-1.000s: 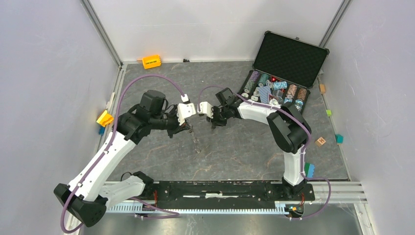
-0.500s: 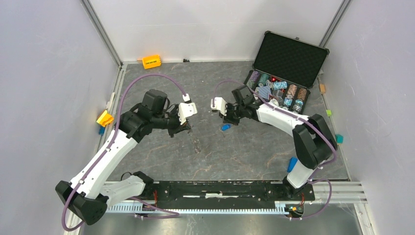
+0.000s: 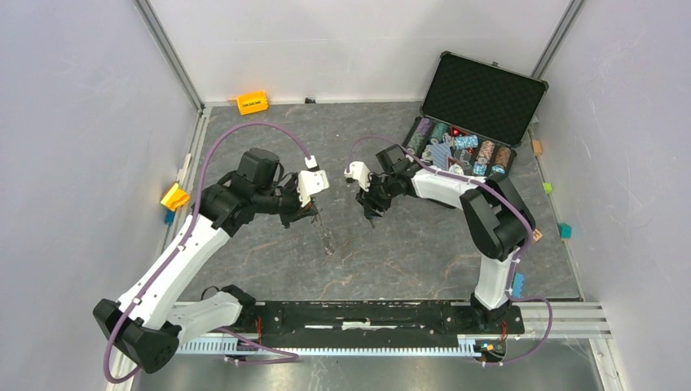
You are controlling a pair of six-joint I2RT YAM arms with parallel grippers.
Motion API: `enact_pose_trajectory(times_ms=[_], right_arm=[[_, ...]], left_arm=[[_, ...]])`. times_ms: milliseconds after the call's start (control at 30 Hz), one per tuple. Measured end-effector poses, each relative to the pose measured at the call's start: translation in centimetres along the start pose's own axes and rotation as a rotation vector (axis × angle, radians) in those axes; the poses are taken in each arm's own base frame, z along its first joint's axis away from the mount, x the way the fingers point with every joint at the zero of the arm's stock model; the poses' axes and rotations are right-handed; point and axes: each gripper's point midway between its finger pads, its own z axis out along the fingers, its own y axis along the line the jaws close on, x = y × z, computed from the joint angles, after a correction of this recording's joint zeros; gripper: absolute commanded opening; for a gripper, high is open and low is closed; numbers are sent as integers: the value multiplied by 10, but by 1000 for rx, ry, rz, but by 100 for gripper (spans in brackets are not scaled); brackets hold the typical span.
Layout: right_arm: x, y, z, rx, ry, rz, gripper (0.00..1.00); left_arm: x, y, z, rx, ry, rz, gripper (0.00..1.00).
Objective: Put the keys on the keyring
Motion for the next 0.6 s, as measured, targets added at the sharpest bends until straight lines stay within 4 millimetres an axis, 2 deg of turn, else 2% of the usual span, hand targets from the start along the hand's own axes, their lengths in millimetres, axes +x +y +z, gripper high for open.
enact_pose_trajectory(times_ms=[167,600], right_arm=[[2,-6,8,12,11,45,48],[4,-5,10,9,16,53,43]], left_arm=[[0,0,0,0,-1,0,2],[-1,0,-1,-3,-5,3,2]])
